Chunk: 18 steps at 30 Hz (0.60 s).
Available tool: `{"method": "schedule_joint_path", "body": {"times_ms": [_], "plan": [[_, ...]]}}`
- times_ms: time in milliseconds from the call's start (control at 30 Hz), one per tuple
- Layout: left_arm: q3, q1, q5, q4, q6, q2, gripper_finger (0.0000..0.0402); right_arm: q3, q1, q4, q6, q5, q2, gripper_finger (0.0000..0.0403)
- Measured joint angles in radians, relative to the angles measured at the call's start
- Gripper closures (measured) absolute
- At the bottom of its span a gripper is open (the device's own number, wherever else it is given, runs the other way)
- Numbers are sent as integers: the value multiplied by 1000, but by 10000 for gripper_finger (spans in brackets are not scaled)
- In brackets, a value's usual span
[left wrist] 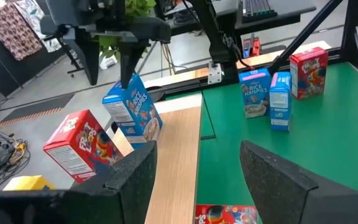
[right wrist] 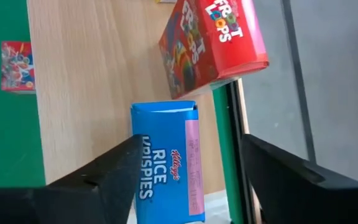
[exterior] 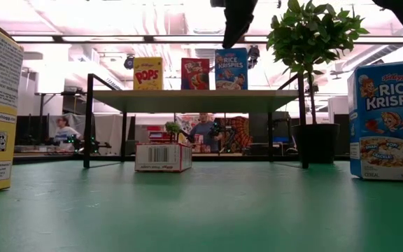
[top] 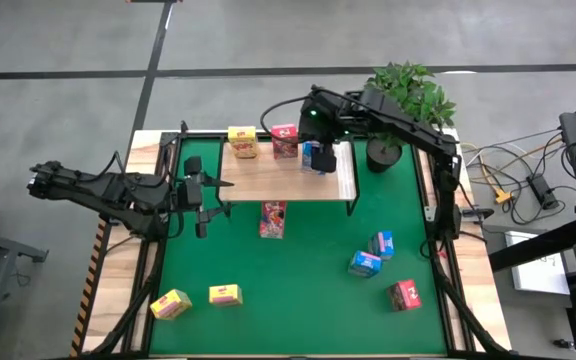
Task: Stack cereal on shelf
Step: Put the top left blue cereal box on the shelf
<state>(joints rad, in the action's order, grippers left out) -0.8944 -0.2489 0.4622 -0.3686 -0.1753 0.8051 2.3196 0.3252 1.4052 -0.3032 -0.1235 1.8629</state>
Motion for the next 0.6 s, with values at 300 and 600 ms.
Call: {"method": "schedule_joint_path", "body": {"times_ms": [300, 600], "plan": [[0, 0, 0, 1, -3, 0, 188, 11, 0, 40, 47, -5, -3, 110], [0, 0, 1, 6, -3, 0, 188, 36, 3, 66, 110, 53, -21, 112]]}}
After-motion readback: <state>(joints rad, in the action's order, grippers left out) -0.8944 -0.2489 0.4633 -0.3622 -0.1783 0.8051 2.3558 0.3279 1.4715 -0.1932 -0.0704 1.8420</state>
